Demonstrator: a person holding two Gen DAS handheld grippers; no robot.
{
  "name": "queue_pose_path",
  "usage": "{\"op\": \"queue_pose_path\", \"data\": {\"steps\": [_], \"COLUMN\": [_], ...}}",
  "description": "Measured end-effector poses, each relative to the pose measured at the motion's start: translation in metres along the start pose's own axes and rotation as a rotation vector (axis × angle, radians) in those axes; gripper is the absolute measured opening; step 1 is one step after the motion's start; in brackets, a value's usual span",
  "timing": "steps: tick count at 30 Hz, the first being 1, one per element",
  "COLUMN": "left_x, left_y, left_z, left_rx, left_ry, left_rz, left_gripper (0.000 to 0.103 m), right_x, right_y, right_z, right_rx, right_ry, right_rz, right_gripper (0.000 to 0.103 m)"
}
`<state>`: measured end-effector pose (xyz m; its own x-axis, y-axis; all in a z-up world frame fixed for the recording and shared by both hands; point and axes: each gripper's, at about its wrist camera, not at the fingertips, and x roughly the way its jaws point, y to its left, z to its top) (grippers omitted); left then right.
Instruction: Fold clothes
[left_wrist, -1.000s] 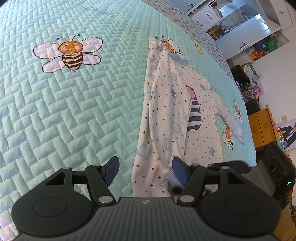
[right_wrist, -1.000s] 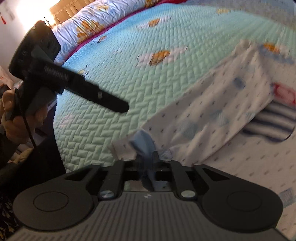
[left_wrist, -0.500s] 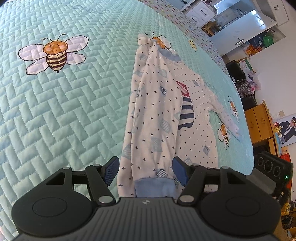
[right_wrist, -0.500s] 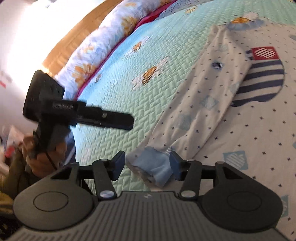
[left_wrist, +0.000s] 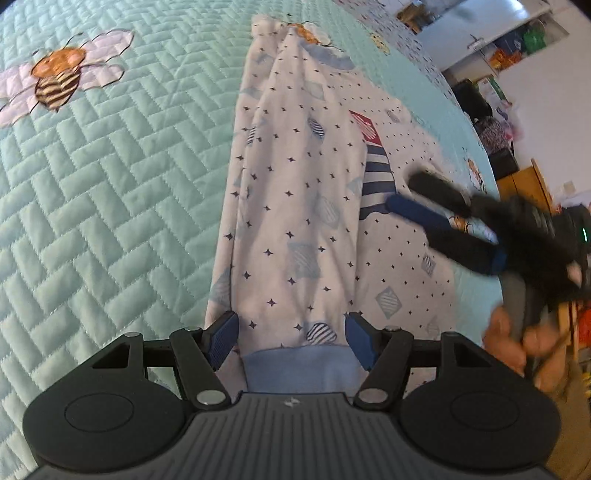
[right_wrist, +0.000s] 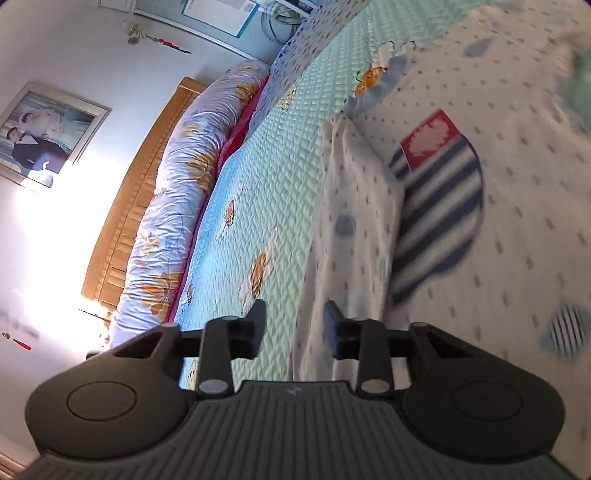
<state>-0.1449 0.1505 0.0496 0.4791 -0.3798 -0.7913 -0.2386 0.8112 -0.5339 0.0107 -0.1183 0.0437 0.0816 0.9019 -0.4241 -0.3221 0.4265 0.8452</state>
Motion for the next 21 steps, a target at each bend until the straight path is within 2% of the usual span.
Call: {"op": "queue_pose_path", "data": {"steps": [7,9,12,13,14,18,19,21], "left_x": [0.005,0.005,0.007,0.007,0.008,0.009,0.009,0.008], "left_y": [0.0,-0.002,-0.007,-0.008,-0.008,-0.008,-0.007,-0.006], "left_z": [0.003,0.001,0.0,-0.001,0.0,0.003,0.003,0.004], "left_rx": [0.004,0.02,0.052,0.054,0.055,0.059,0.058,0.054], "left_ry": [0.014,0.011,0.007,0.005,0.005,0.013,0.016,0.022], "left_rz": [-0.003,0.003,0.016,0.018,0.02,0.011,0.007,0.002], "left_gripper": [0.068,0.069,0.069,0.069,0.069,0.07,0.07,0.07], "right_x": [0.054,0.069,0.082,0.084,0.087,0.095,0.096,0.094], "right_y": [-0.029,-0.04,-0.057,-0.061,-0.065,-0.073,-0.073,-0.066], "right_z": [0.041,0.055,0.076,0.084,0.091,0.117,0.121,0.121], "right_rx": [0.064,0.061,0.094,0.103,0.112,0.125,0.133,0.106], "right_ry": [0.016,0.021,-0.005,-0.018,-0.031,-0.104,-0.114,-0.105], "right_rz": [0.045,0.0,-0.029,-0.041,-0.054,-0.08,-0.065,-0.014], "right_gripper": [0.035,0.034,0.013,0.003,0.0,0.0,0.006,0.007]}}
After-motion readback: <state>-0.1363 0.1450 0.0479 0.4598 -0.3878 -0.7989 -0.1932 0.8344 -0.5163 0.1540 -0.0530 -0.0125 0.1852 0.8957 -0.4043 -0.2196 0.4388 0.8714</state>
